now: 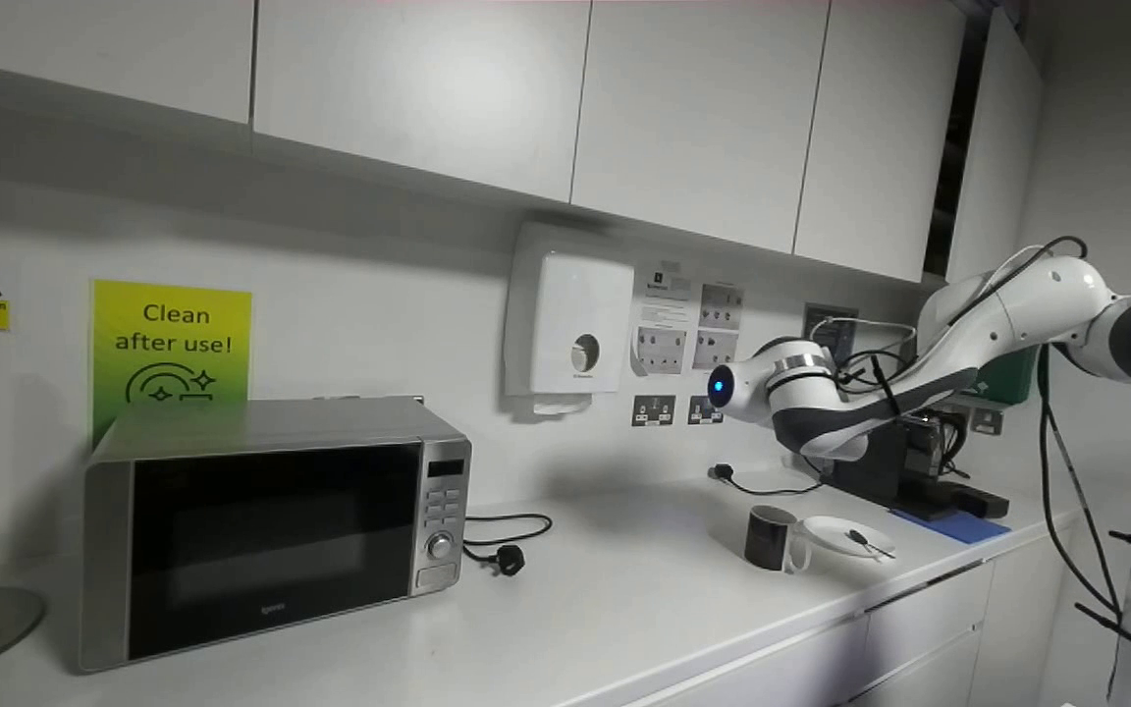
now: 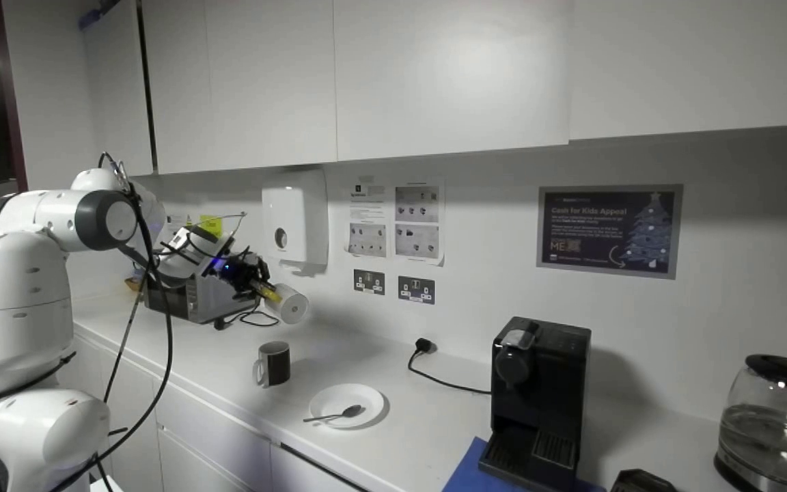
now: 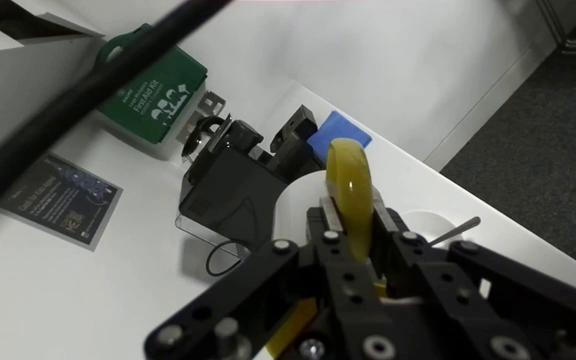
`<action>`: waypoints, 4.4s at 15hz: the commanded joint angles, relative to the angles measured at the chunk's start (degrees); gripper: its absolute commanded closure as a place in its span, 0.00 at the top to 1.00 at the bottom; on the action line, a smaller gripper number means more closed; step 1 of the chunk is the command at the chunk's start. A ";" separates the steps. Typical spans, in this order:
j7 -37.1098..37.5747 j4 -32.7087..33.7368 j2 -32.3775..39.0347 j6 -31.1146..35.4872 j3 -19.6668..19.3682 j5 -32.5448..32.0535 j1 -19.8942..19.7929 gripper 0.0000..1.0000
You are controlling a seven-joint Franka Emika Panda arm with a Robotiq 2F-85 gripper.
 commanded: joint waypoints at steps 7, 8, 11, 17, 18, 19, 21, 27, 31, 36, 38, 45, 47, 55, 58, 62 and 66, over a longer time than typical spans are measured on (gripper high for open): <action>2.33 -2.00 -6.34 6.52 -3.43 4.59 -3.38 0.04; 2.46 -2.04 -6.66 6.82 -3.65 4.93 -3.52 0.04; 2.66 -2.24 -7.54 7.57 -4.29 5.71 -3.74 0.04; 3.67 -2.96 -9.38 9.06 -4.90 7.33 -4.09 0.04; 3.81 -3.04 -9.66 9.15 -4.95 7.52 -4.10 0.04; 3.97 -3.15 -10.01 9.31 -5.02 7.77 -4.13 0.04; 4.34 -3.20 -10.56 9.71 -5.20 8.46 -4.25 0.04; 5.91 -3.74 -12.51 13.07 -6.43 11.45 -5.22 0.04; 6.19 -4.68 -13.99 16.12 -7.56 12.41 -5.62 0.04; 6.17 -6.10 -15.72 20.48 -8.45 14.08 -6.57 0.04; 6.12 -6.70 -16.31 21.57 -8.71 14.53 -6.77 0.04; 6.32 -8.34 -18.16 24.80 -9.55 16.59 -7.40 0.04; 6.39 -8.85 -18.76 25.86 -9.75 17.24 -7.65 0.04; 7.34 -11.15 -21.21 30.76 -11.01 21.23 -8.70 0.04; 8.17 -12.31 -22.07 33.19 -11.37 22.76 -9.37 0.04; 9.34 -14.37 -23.03 37.55 -11.84 25.14 -10.31 0.04; 10.61 -16.75 -23.86 42.34 -12.47 27.18 -11.63 0.04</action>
